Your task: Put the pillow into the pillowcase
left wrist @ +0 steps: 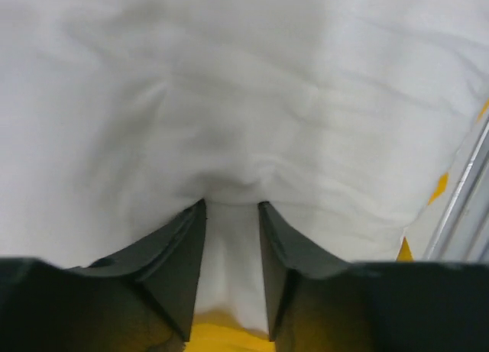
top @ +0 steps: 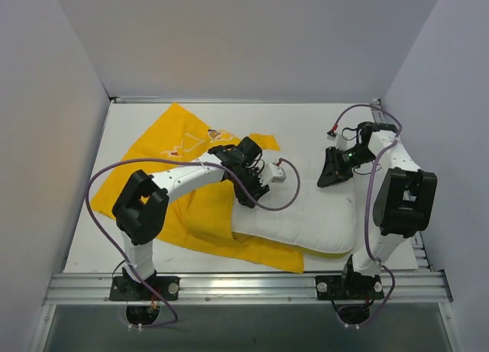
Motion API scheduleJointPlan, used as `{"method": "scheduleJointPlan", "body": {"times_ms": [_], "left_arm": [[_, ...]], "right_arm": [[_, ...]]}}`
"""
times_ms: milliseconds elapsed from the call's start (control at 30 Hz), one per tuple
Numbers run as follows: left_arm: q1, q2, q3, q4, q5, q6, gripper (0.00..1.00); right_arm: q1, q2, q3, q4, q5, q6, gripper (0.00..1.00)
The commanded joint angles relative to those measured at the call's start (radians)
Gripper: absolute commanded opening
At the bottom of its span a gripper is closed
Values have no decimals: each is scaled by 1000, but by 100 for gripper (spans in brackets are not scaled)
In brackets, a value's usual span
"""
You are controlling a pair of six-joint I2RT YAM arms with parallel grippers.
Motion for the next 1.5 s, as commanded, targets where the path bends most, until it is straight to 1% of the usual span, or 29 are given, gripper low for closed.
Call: {"method": "scheduleJointPlan", "body": {"times_ms": [0,67,100,133,167,200,233,267,300,367,400,433,467,500,600,700,833,1033,1200,1267,1367,1433,1467], "left_arm": [[85,-64,125,13,-25,-201,46],[108,-65,191,12,-123,-265,49],[125,-67,222,7,-163,-314,51],[129,-70,260,3,-209,-330,52],[134,-79,271,1,-225,-344,53],[136,-87,273,2,-254,-374,54],[129,-93,267,4,-330,-394,55],[129,-99,262,4,-367,-413,56],[125,-101,255,2,-415,-446,56],[122,-85,244,-2,-528,-464,56],[122,-76,247,-5,-559,-465,54],[122,-64,250,-7,-594,-464,53],[123,-35,268,-10,-637,-459,53],[123,-18,279,-20,-657,-450,52],[122,33,308,-33,-696,-438,52],[122,60,323,-28,-680,-435,52],[120,82,334,-19,-648,-430,52],[122,91,357,-11,-581,-454,53],[117,116,369,-11,-579,-464,55],[111,146,392,-28,-602,-465,56],[113,172,409,-67,-640,-465,54],[114,179,408,-70,-671,-465,51],[116,182,408,-70,-676,-464,50]], "right_arm": [[29,-103,32,-166,-205,-20,24],[30,-135,57,-150,-256,12,36],[30,-146,65,-100,-268,50,46],[30,-157,75,-66,-279,130,47],[35,-180,76,-31,-290,173,47],[42,-190,71,50,-288,213,48],[52,-207,69,90,-288,285,48],[79,-213,57,127,-288,317,47],[104,-215,53,196,-264,351,47],[154,-200,22,262,-229,447,44],[206,-192,7,346,-216,490,40],[225,-172,-13,395,-194,532,38],[245,-160,-33,444,-183,610,37],[274,-148,-71,531,-177,641,36],[308,-85,-105,641,-147,734,34],[328,-27,-127,699,-123,779,33],[334,32,-144,706,-103,779,31],[342,52,-173,718,-84,773,30],[346,63,-181,718,-72,776,29],[346,69,-182,719,-66,775,28],[346,76,-187,719,-55,778,24],[348,82,-191,718,-52,776,17],[348,84,-194,718,-49,778,15]]}}
